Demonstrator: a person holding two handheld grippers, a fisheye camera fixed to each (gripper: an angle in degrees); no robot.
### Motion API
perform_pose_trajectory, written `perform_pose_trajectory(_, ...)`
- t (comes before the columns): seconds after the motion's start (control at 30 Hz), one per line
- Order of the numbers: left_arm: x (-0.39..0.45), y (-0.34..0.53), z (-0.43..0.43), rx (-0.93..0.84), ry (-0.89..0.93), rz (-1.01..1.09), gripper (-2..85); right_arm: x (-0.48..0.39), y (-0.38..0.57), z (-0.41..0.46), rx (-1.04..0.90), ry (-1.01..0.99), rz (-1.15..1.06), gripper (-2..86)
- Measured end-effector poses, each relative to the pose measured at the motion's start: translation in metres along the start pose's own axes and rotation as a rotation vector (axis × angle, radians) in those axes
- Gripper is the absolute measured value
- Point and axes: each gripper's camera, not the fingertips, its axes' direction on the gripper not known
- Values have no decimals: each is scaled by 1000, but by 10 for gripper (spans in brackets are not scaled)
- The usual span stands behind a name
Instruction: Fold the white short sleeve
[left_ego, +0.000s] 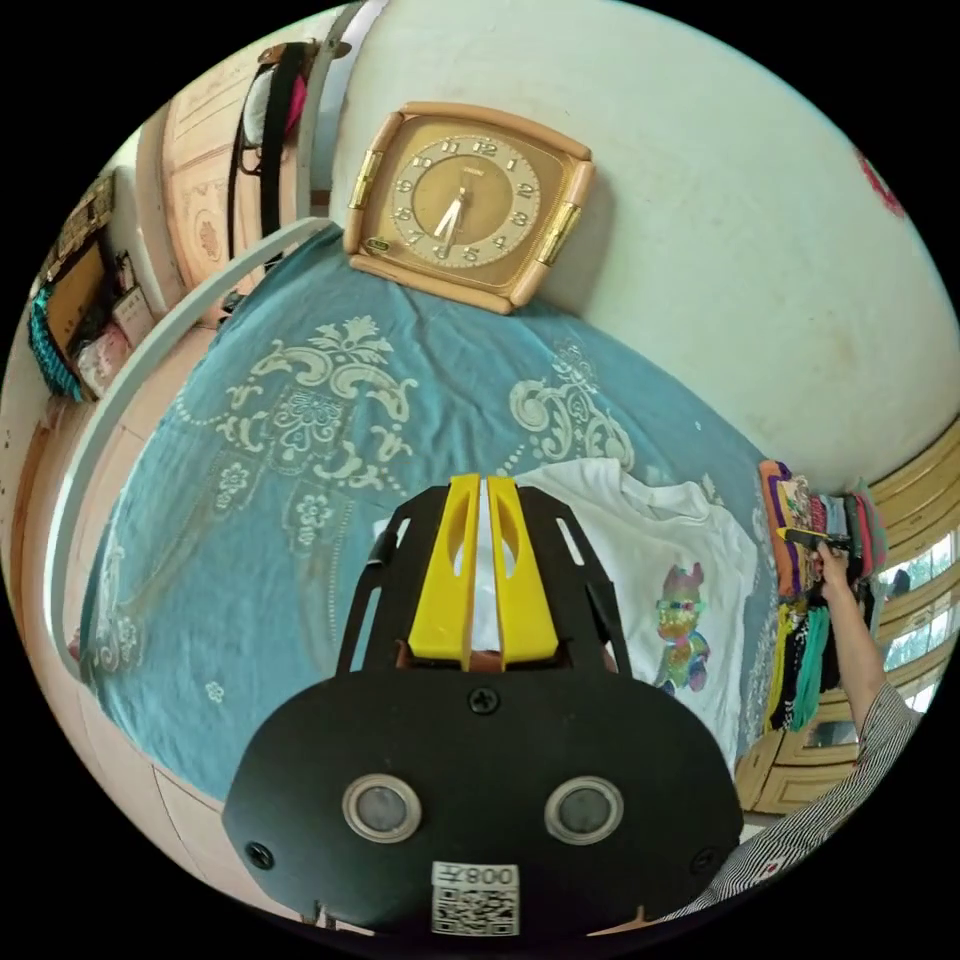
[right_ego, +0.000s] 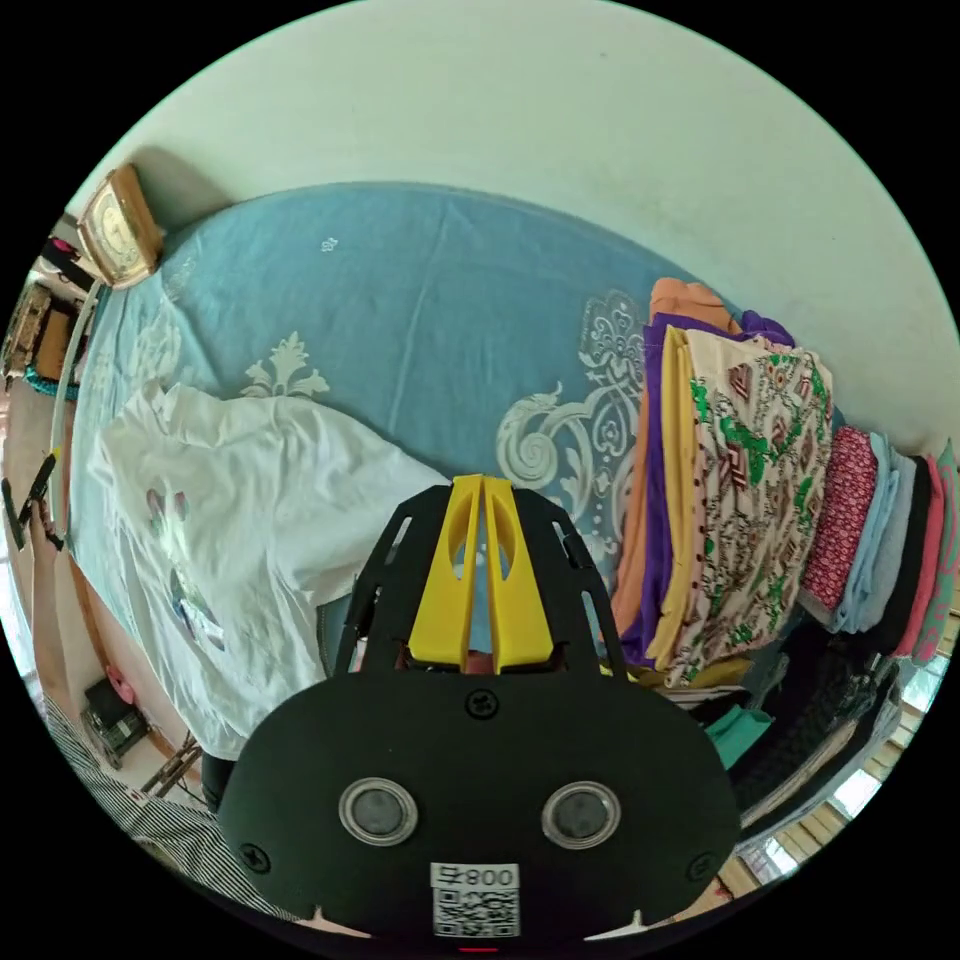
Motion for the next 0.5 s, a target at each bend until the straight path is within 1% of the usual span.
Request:
perform_pose_trajectory(0.07, 22, -1, 33, -76, 75, 91, 35, -30, 0, 3, 85, -75, -101, 10)
perform_pose_trajectory(0.17, 50, -7, 68, -122, 137, 175, 48, -80, -13, 7, 145, -131, -242, 39)
perform_pose_trajectory(0.27, 69, -20, 93, -135, 189, 203, 54, -127, -32, 14, 183, -121, -363, 59)
perform_pose_trajectory(0.37, 79, -33, 115, -151, 194, 220, 55, -162, -53, 27, 181, -132, -455, 69)
perform_pose_trajectory(0.5, 81, -41, 139, -189, 171, 225, 49, -184, -73, 50, 152, -110, -505, 70)
